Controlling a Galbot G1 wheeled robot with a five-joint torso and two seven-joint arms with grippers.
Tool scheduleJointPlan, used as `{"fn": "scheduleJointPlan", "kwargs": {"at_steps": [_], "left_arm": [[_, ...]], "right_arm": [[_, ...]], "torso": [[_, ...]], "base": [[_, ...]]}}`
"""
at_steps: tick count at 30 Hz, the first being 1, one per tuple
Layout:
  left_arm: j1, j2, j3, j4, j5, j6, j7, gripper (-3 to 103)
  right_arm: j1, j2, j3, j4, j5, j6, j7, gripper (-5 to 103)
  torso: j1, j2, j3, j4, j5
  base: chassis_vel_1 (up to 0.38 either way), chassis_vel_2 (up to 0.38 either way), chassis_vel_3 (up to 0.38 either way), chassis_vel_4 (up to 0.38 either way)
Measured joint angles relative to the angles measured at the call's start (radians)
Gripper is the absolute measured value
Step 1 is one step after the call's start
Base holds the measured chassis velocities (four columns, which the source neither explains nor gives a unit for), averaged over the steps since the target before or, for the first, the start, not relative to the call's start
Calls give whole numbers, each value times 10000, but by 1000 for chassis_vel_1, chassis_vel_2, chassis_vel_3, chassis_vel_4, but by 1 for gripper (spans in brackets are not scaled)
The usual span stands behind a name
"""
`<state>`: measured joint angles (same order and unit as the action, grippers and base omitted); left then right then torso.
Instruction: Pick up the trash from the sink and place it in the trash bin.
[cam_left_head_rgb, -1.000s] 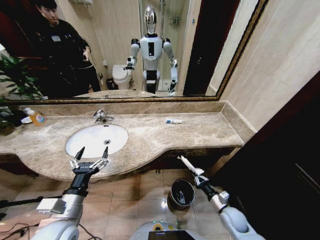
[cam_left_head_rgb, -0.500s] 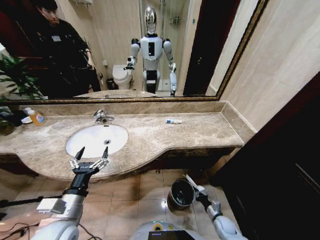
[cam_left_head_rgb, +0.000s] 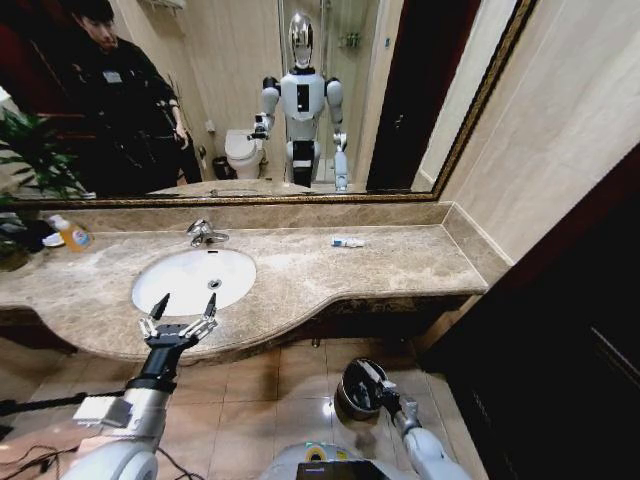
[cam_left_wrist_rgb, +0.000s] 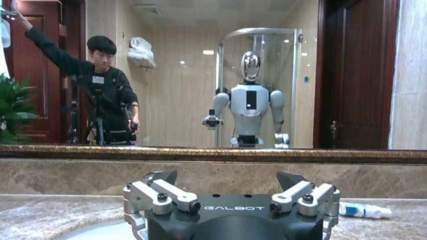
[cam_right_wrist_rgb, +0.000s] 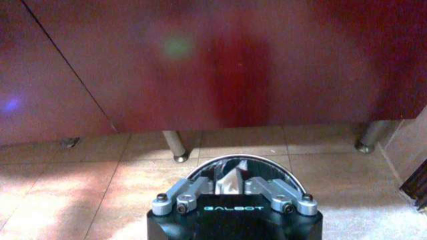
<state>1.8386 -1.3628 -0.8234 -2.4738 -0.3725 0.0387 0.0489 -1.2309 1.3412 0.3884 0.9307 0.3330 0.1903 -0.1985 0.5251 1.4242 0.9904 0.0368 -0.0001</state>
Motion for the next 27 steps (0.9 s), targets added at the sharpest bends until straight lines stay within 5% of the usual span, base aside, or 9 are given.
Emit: {"fn": "scheduleJointPlan", "kwargs": {"at_steps": [19,27], "left_arm": [[0,0,0,0,0,0,0,100],[0,0,0,0,0,0,0,100]], "right_arm": [[-93,218,5,24,-46,73,101,90],[-170,288,43,116,-62,117,180,100]], "torso": [[0,0,0,0,2],[0,0,0,0,1]], "base": [[0,0,0,0],[0,0,0,0]]}}
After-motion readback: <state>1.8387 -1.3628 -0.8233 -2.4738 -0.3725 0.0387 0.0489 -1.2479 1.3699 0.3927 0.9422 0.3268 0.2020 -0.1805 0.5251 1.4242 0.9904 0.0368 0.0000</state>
